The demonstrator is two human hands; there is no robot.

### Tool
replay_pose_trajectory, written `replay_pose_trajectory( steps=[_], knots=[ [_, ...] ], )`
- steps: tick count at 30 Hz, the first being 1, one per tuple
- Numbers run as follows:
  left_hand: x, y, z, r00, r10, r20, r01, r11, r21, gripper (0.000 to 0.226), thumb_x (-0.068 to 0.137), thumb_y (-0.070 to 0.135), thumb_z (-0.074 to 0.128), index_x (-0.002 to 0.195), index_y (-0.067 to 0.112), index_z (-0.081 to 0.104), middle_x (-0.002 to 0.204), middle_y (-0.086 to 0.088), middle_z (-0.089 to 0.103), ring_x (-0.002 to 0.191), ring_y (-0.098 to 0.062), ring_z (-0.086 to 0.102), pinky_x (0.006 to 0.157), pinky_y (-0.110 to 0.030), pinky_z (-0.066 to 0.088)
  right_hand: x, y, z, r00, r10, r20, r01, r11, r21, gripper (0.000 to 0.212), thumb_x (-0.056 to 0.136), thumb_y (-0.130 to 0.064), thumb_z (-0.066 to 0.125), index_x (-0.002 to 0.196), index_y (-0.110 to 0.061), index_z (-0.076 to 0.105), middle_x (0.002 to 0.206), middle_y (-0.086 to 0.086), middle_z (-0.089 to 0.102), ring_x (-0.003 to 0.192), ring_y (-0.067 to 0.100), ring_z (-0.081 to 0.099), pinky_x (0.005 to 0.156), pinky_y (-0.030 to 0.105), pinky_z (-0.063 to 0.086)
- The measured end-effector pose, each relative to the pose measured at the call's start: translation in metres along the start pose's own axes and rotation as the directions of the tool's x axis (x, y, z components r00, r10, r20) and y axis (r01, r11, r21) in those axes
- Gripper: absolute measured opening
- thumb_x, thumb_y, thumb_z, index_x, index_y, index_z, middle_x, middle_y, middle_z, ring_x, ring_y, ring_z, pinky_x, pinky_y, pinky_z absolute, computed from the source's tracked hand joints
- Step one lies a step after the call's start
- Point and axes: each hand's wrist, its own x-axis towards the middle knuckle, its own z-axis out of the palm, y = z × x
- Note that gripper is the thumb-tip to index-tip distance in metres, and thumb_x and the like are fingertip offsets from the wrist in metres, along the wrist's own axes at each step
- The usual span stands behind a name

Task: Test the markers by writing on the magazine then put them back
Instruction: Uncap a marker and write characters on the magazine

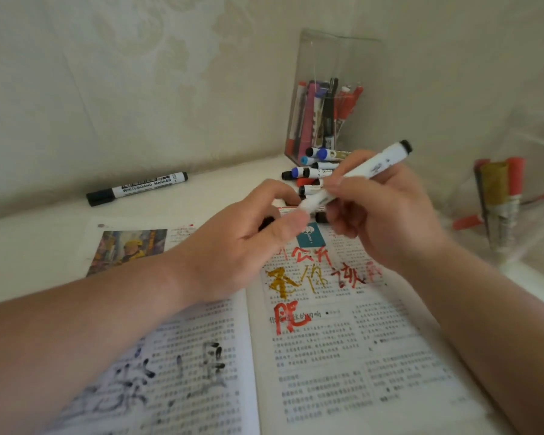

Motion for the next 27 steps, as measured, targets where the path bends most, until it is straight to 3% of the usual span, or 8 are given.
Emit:
replay_pose_trajectory(
  steps=[2, 5, 8, 10, 13, 16, 23, 27],
  knots=[
    [-0.004, -0.002, -0.003, 1.0, 0.018, -0.001, -0.018, 1.0, 0.007, 0.021, 0.1, 0.05, 0.039, 0.119, 0.043, 0.043, 0.09, -0.004, 0.062, 0.085, -0.034, 0.058, 0.079, -0.057, 0.046, 0.002, -0.009, -0.011, 0.997, 0.073, 0.005, -0.073, 0.997, 0.003, 0.014, 0.079, -0.011, 0.059, 0.068, -0.011, 0.069, 0.056, 0.016, 0.062, 0.043, 0.027, 0.053, 0.04, 0.025, 0.036],
    [-0.005, -0.007, -0.005, 0.999, 0.042, -0.031, -0.039, 0.996, 0.079, 0.021, 0.103, 0.023, 0.039, 0.118, 0.037, 0.037, 0.098, 0.012, 0.056, 0.081, -0.025, 0.054, 0.075, -0.048, 0.044, -0.004, -0.026, -0.028, 0.94, 0.282, 0.191, -0.266, 0.958, -0.109, 0.024, 0.078, -0.015, 0.057, 0.079, 0.001, 0.075, 0.07, 0.028, 0.069, 0.051, 0.034, 0.063, 0.04, 0.027, 0.045],
    [-0.004, -0.011, -0.002, 0.996, 0.087, -0.026, -0.082, 0.984, 0.155, 0.027, 0.103, 0.019, 0.035, 0.123, 0.037, 0.034, 0.107, 0.018, 0.054, 0.095, -0.016, 0.058, 0.081, -0.036, 0.049, -0.02, -0.031, -0.034, 0.861, 0.414, 0.294, -0.389, 0.91, -0.141, 0.01, 0.08, -0.003, 0.073, 0.089, 0.0, 0.076, 0.08, 0.031, 0.07, 0.06, 0.033, 0.069, 0.043, 0.03, 0.053],
    [-0.003, -0.011, 0.001, 0.994, 0.107, -0.003, -0.105, 0.985, 0.136, 0.036, 0.103, 0.011, 0.041, 0.129, 0.035, 0.033, 0.114, 0.017, 0.054, 0.109, -0.01, 0.059, 0.089, -0.025, 0.05, -0.033, -0.023, -0.032, 0.864, 0.412, 0.291, -0.384, 0.911, -0.151, 0.021, 0.067, 0.001, 0.084, 0.085, -0.005, 0.075, 0.072, 0.023, 0.069, 0.056, 0.026, 0.065, 0.044, 0.03, 0.054],
    [-0.003, -0.01, 0.005, 0.985, 0.173, 0.001, -0.173, 0.985, 0.024, 0.045, 0.099, 0.01, 0.054, 0.13, 0.038, 0.038, 0.118, 0.009, 0.059, 0.112, -0.016, 0.066, 0.101, -0.033, 0.051, -0.046, -0.004, -0.026, 0.911, 0.36, 0.202, -0.319, 0.924, -0.209, 0.017, 0.062, -0.004, 0.083, 0.071, -0.011, 0.07, 0.054, 0.011, 0.055, 0.043, 0.019, 0.047, 0.039, 0.025, 0.043],
    [-0.002, -0.011, 0.008, 0.985, 0.169, -0.039, -0.171, 0.983, -0.066, 0.047, 0.089, 0.016, 0.068, 0.123, 0.038, 0.045, 0.113, 0.004, 0.065, 0.106, -0.015, 0.071, 0.097, -0.032, 0.055, -0.05, 0.0, -0.023, 0.943, 0.306, 0.128, -0.271, 0.933, -0.235, 0.012, 0.058, -0.013, 0.077, 0.065, -0.013, 0.067, 0.048, 0.01, 0.045, 0.04, 0.019, 0.037, 0.039, 0.02, 0.033],
    [0.003, -0.014, 0.0, 0.955, 0.292, -0.059, -0.262, 0.916, 0.303, 0.03, 0.089, 0.039, 0.073, 0.116, 0.027, 0.072, 0.102, 0.021, 0.069, 0.095, 0.007, 0.064, 0.085, -0.012, 0.048, -0.06, -0.003, -0.014, 0.963, 0.242, 0.117, -0.192, 0.924, -0.33, 0.008, 0.075, -0.01, 0.079, 0.072, -0.009, 0.072, 0.052, 0.0, 0.059, 0.044, 0.011, 0.052, 0.042, 0.021, 0.04],
    [0.004, -0.016, 0.002, 0.954, 0.295, -0.059, -0.256, 0.9, 0.354, 0.033, 0.093, 0.044, 0.067, 0.121, 0.027, 0.072, 0.103, 0.011, 0.058, 0.094, -0.003, 0.057, 0.081, -0.011, 0.041, -0.06, -0.003, -0.011, 0.971, 0.217, 0.1, -0.158, 0.898, -0.412, 0.009, 0.076, -0.019, 0.077, 0.078, -0.012, 0.073, 0.081, 0.023, 0.071, 0.075, 0.045, 0.067, 0.064, 0.057, 0.055]
  ],
)
